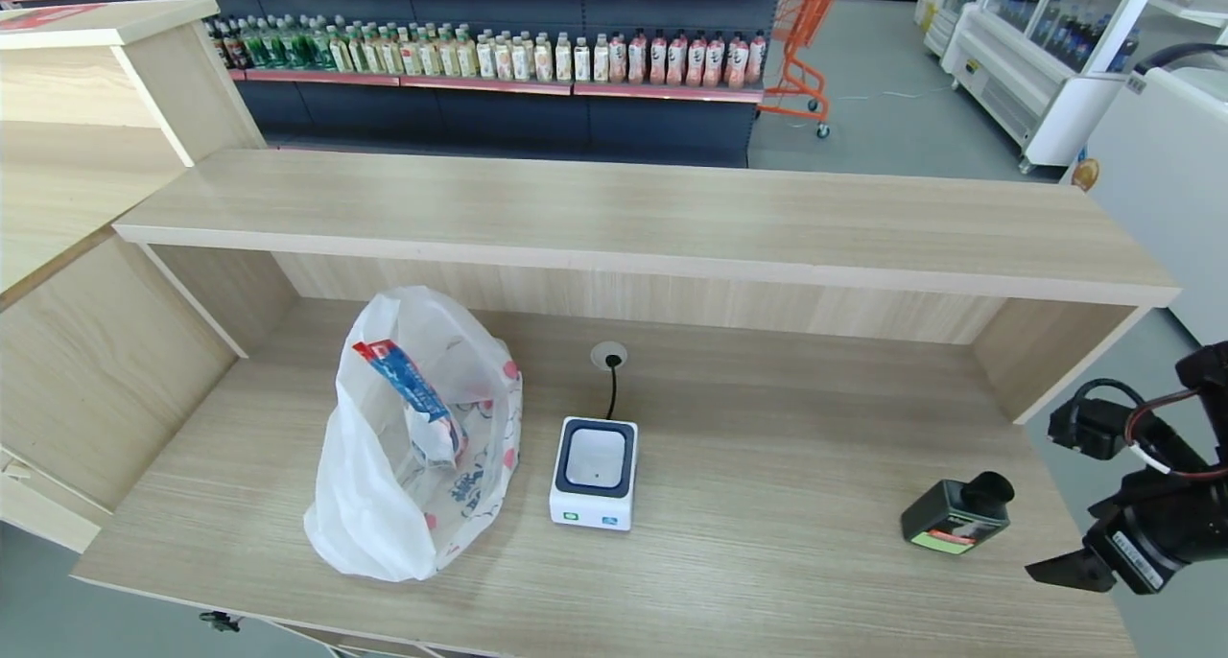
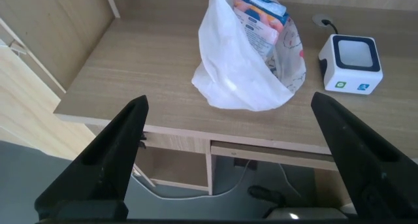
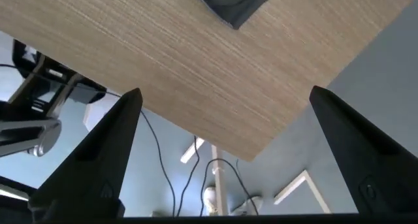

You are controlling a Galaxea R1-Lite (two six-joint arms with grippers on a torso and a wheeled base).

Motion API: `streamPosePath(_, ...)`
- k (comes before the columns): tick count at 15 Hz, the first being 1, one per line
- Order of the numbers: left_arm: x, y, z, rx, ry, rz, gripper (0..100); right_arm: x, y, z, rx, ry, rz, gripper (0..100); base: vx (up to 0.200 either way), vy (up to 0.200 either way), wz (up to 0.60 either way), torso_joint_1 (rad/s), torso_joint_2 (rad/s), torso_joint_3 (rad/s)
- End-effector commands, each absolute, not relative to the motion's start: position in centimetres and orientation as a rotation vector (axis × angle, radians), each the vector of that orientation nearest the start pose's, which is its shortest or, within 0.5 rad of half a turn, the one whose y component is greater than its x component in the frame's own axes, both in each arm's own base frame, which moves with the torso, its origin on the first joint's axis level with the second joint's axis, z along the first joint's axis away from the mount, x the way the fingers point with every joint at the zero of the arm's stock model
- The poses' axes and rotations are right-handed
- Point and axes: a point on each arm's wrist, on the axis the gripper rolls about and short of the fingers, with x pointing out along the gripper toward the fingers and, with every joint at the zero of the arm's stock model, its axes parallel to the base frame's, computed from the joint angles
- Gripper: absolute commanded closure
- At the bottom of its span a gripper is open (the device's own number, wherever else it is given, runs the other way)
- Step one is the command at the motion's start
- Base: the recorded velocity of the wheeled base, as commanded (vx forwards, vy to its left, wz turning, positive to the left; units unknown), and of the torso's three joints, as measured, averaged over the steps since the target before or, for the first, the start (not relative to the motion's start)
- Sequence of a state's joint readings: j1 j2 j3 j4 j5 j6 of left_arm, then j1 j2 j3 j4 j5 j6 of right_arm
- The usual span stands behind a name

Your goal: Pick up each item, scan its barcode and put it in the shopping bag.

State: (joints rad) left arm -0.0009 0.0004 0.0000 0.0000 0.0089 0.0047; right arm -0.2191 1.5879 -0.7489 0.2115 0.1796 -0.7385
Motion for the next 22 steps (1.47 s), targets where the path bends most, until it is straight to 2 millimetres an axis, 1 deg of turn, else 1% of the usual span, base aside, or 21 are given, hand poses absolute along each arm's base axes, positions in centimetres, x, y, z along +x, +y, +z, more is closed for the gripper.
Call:
streamPosePath(1,-2.3,0.0,7.5,0.005,0.000,0.008,0,24.0,-4.7,10.7,-0.449,1.007,0.444,0,0.000,0.000,0.00,0.000,0.00,0.000)
streamPosePath(3,-2.3,0.0,7.5,0.005,0.000,0.008,0,25.1,-4.7,9.7,-0.452,0.984,0.462,0,0.000,0.000,0.00,0.000,0.00,0.000)
streamPosePath(5,-2.3,0.0,7.5,0.005,0.000,0.008,0,26.8,-4.8,8.3,-0.461,0.917,0.508,0,0.000,0.000,0.00,0.000,0.00,0.000)
streamPosePath(8,-2.3,0.0,7.5,0.005,0.000,0.009,0,27.9,-4.8,7.0,-0.457,0.873,0.614,0,0.000,0.000,0.00,0.000,0.00,0.000)
streamPosePath(12,-2.3,0.0,7.5,0.005,0.000,0.008,0,29.2,-4.5,6.1,-0.494,0.819,0.650,0,0.000,0.000,0.00,0.000,0.00,0.000)
streamPosePath(15,-2.3,0.0,7.5,0.005,0.000,0.008,0,30.0,-3.9,5.9,-0.499,0.796,0.678,0,0.000,0.000,0.00,0.000,0.00,0.000)
streamPosePath(16,-2.3,0.0,7.5,0.005,0.000,0.009,0,30.2,-3.7,5.9,-0.503,0.790,0.690,100,0.000,0.000,0.00,0.000,0.00,0.000)
streamPosePath(18,-2.3,0.0,7.5,0.005,0.000,0.008,0,30.6,-3.0,5.7,-0.504,0.778,0.720,100,0.000,0.000,0.00,0.000,0.00,0.000)
streamPosePath(19,-2.3,0.0,7.5,0.005,0.000,0.008,0,30.6,-3.0,5.7,-0.504,0.778,0.720,100,0.000,0.000,0.00,0.000,0.00,0.000)
streamPosePath(22,-2.3,0.0,7.5,0.005,0.000,0.008,0,30.8,-2.6,6.5,-0.505,0.733,0.745,100,0.000,0.000,0.00,0.000,0.00,0.000)
